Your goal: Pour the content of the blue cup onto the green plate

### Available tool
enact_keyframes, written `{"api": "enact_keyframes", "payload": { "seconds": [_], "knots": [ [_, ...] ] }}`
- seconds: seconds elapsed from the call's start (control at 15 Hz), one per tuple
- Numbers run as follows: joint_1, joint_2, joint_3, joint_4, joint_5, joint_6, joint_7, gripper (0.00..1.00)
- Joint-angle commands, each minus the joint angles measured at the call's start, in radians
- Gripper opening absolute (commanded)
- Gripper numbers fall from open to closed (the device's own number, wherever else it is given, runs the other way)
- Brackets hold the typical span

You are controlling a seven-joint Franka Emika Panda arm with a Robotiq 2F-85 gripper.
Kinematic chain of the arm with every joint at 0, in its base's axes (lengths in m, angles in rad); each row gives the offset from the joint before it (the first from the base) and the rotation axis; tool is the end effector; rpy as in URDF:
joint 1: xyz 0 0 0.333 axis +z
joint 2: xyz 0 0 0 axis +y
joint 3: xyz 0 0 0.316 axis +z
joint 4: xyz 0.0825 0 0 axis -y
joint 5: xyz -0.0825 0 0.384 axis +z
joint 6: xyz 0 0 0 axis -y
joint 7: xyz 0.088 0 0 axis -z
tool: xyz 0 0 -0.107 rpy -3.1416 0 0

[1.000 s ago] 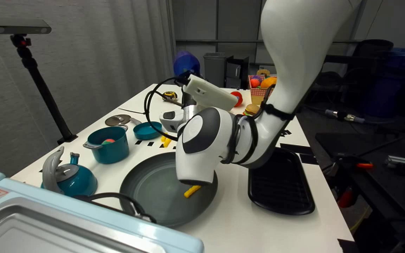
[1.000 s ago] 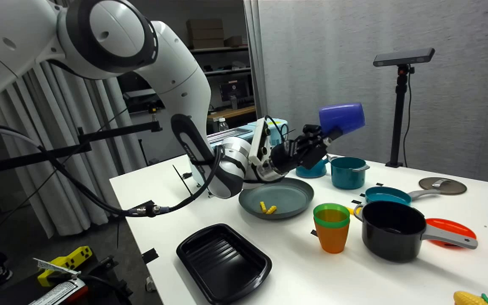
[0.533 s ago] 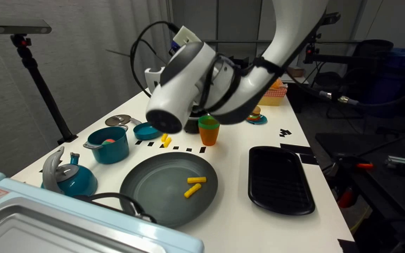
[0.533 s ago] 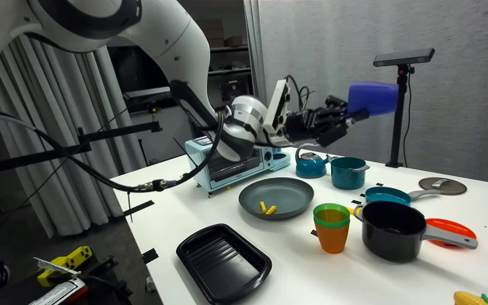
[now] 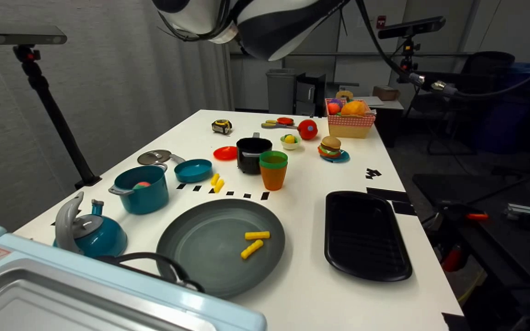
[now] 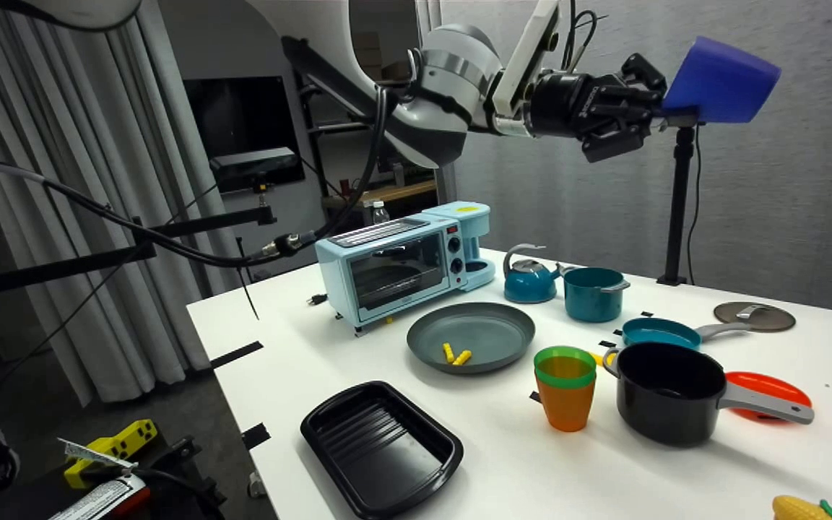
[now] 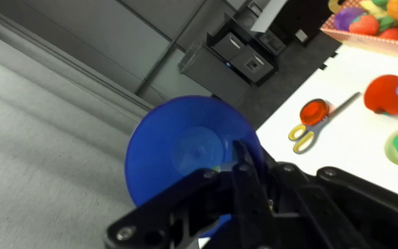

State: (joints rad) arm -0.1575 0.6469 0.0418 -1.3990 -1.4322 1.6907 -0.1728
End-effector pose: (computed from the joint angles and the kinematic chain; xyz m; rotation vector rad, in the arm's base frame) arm 0.7011 -0.1841 0.3735 1.7337 0.4934 -0.5133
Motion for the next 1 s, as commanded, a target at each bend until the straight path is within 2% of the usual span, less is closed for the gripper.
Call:
{"api": "enact_keyframes", "payload": {
  "seconds": [0.0,0.07,0.33,0.73,0.93],
  "knots": [
    [0.008,-0.006,0.011,-0.011,0.177,0.089,0.0,0.02],
    [-0.008,-0.051,0.009,-0.045,0.221,0.138,-0.019,0.02],
    [0.018,-0.076,0.025,-0.11,0.377,0.28,0.0,0.02],
    [0.011,-0.085,0.041,-0.216,0.654,0.511,-0.06,0.02],
    [0.014,-0.081,0.028,-0.268,0.775,0.565,-0.106,0.02]
  ]
}}
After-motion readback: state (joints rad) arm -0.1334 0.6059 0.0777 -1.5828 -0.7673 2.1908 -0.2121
